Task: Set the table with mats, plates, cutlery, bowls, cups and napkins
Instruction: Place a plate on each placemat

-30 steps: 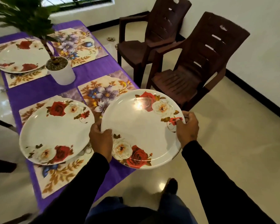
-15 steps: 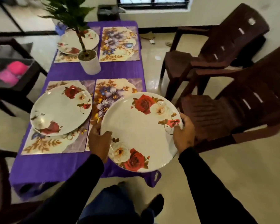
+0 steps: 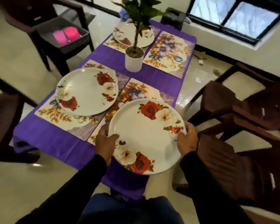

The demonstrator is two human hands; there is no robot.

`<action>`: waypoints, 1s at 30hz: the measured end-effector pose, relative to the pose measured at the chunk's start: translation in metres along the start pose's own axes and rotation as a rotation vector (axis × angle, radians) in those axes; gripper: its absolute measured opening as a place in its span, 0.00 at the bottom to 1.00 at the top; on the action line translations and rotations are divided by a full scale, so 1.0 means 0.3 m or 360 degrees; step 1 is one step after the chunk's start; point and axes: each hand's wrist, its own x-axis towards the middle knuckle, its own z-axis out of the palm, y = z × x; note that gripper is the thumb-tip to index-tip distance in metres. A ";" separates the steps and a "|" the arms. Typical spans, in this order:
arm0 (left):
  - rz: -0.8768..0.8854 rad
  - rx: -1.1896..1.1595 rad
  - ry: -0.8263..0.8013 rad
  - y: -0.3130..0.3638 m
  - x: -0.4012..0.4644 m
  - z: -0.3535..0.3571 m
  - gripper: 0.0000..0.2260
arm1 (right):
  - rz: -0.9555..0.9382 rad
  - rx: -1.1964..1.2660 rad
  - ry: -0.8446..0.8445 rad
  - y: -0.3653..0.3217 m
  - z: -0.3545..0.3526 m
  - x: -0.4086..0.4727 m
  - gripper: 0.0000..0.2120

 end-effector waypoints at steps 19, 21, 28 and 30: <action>-0.0357 -0.0687 0.0907 -0.111 -0.048 0.269 0.17 | -0.0464 -0.0664 -0.1198 -0.125 0.362 0.589 0.23; -0.0355 -0.0740 0.0935 -0.120 -0.058 0.272 0.17 | -0.0526 -0.0706 -0.1280 -0.145 0.378 0.597 0.22; -0.0358 -0.0661 0.0924 -0.124 -0.015 0.292 0.16 | -0.0733 -0.0971 -0.1250 -0.152 0.462 0.678 0.23; -0.0379 -0.0624 0.0944 -0.121 -0.002 0.308 0.19 | -0.0752 -0.1035 -0.1259 -0.150 0.479 0.717 0.24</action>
